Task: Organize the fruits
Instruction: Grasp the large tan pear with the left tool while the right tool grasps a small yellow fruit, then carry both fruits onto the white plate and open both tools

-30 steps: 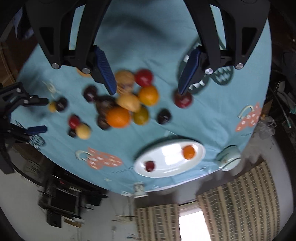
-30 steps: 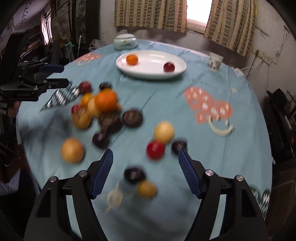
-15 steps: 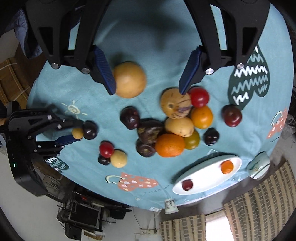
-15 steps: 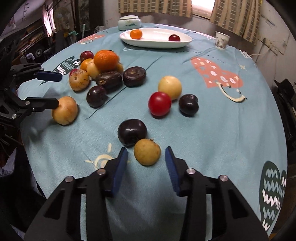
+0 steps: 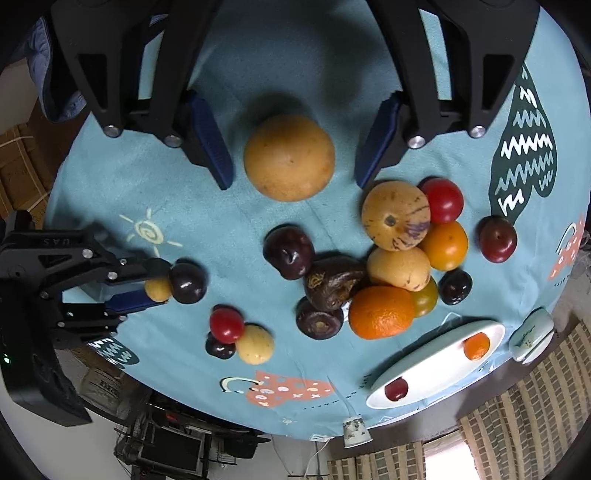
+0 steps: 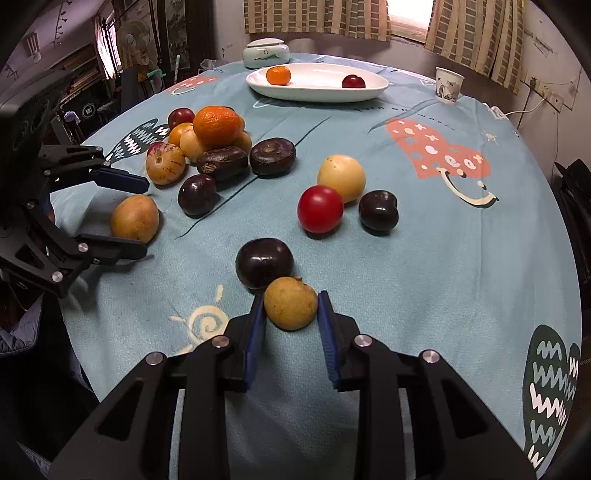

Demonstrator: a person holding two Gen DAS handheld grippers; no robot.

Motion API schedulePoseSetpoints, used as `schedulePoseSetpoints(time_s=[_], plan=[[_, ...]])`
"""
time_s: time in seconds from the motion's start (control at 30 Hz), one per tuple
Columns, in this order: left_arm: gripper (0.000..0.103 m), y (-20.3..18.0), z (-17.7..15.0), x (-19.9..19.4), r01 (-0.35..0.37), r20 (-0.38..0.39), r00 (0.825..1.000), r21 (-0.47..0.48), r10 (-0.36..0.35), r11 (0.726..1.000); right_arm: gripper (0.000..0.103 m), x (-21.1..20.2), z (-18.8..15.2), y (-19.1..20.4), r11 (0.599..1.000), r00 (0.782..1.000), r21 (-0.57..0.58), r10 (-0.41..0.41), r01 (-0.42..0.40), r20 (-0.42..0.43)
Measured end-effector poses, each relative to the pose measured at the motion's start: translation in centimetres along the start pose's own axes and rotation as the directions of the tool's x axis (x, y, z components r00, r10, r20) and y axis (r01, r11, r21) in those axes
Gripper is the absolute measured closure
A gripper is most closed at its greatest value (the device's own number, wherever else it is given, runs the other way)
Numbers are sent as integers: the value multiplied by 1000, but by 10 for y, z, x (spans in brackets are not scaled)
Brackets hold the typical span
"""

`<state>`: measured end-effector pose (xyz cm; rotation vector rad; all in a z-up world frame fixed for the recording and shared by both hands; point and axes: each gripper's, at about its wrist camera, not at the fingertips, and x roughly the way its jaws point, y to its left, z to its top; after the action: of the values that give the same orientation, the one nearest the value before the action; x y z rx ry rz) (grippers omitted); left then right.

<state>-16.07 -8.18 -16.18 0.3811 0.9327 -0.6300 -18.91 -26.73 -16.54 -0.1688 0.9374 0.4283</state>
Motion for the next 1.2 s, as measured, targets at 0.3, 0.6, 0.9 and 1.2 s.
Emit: schedulePoseSetpoints(time_s=[0.3,0.6,0.9,1.2], plan=[[57,3,-1,-2,13,14,1000,0,-13,1000,75,-9,-3,-5,999,1000,32,7,-8,22],[57,48,27,-40,-47,100,994,-62,53,997,75,-24,28,2,1000,998,13,18,-19,64],[57,140,125,-29,-222,141,957,-203,253,954,75,-20,162,10,998,979,-68,8,6,202],[57,196,168,21,-245,96,954,-290,283,925,75,32,245,-15,1000,974,-31,8,-1,224]])
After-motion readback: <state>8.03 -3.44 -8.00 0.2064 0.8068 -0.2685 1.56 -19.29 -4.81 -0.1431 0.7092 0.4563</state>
